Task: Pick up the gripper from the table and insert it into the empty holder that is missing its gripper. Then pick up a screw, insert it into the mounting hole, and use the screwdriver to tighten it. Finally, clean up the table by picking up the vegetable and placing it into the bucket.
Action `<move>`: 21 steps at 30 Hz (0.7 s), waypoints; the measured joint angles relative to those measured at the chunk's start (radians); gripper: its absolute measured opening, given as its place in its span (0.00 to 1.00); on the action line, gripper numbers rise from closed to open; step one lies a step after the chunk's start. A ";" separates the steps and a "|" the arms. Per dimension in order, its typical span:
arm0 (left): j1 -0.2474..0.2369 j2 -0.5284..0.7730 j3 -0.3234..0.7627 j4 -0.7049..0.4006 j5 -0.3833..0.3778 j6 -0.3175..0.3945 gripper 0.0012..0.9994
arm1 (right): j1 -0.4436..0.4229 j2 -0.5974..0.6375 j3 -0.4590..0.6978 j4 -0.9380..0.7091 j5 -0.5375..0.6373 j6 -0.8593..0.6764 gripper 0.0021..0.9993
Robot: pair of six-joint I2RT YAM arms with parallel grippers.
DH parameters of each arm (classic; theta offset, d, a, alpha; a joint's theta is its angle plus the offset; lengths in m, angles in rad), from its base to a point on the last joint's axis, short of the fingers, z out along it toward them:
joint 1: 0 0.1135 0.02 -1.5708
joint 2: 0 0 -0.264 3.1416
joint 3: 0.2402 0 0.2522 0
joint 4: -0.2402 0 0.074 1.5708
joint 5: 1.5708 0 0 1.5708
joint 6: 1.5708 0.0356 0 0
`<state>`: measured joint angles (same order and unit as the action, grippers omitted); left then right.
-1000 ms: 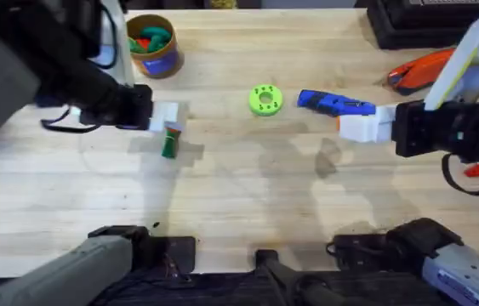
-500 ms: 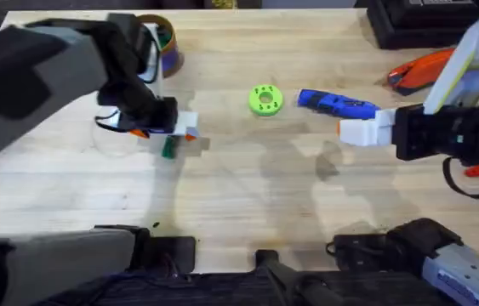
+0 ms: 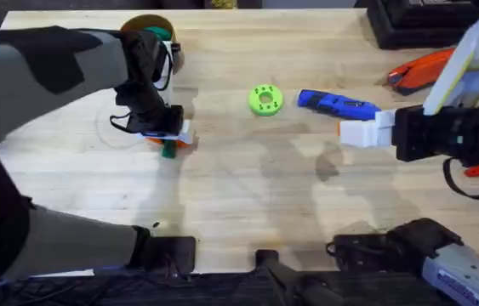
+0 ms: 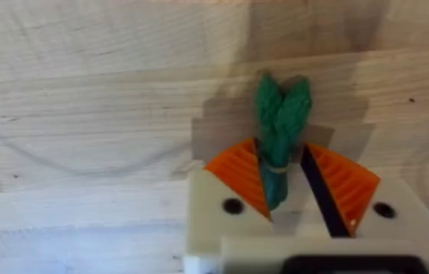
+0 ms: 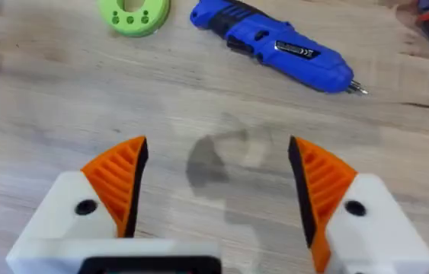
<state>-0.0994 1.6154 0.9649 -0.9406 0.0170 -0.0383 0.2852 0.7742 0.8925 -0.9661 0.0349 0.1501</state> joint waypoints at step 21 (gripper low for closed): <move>0.000 -0.149 0.143 0.011 -0.006 -0.001 0.01 | 0.000 0.000 0.000 -0.001 -0.003 0.000 0.99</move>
<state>-0.0994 1.4663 1.1082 -0.9296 0.0105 -0.0395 0.2852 0.7742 0.8925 -0.9668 0.0322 0.1505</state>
